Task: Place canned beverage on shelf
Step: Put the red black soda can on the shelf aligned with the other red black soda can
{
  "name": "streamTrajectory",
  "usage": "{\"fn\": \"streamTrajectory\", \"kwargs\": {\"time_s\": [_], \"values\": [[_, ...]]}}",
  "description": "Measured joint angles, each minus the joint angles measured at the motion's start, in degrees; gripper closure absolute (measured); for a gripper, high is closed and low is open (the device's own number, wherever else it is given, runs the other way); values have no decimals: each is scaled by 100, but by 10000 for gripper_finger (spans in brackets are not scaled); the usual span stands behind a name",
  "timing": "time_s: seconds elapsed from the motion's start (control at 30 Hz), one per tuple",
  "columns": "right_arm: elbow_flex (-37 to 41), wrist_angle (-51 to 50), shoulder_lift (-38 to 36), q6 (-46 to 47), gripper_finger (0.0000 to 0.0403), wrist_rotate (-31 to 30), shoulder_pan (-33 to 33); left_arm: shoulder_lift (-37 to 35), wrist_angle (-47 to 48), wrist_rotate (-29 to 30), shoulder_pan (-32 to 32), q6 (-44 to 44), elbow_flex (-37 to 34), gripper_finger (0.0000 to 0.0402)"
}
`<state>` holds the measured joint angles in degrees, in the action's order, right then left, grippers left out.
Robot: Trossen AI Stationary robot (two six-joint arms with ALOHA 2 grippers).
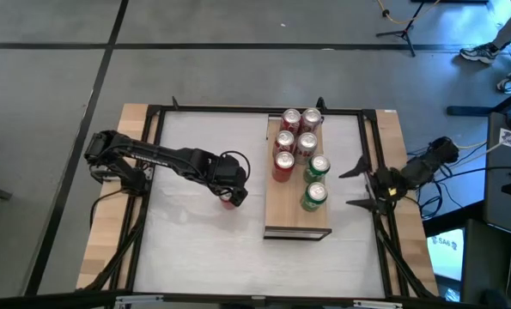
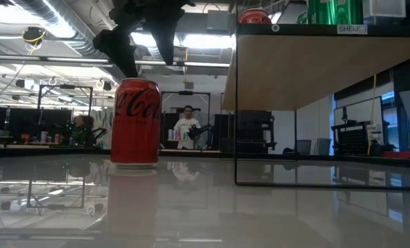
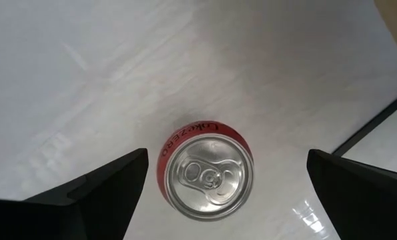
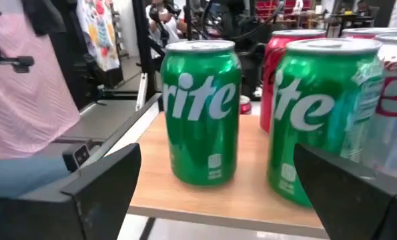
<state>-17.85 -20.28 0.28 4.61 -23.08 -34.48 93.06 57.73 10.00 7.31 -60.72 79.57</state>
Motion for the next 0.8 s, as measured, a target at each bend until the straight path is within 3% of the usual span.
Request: {"fn": "streamTrajectory", "kwargs": {"time_s": [0.8], "values": [[1238, 1410, -9, -212, 15, 83, 2, -284, -117, 260, -152, 884, 0, 5]]}}
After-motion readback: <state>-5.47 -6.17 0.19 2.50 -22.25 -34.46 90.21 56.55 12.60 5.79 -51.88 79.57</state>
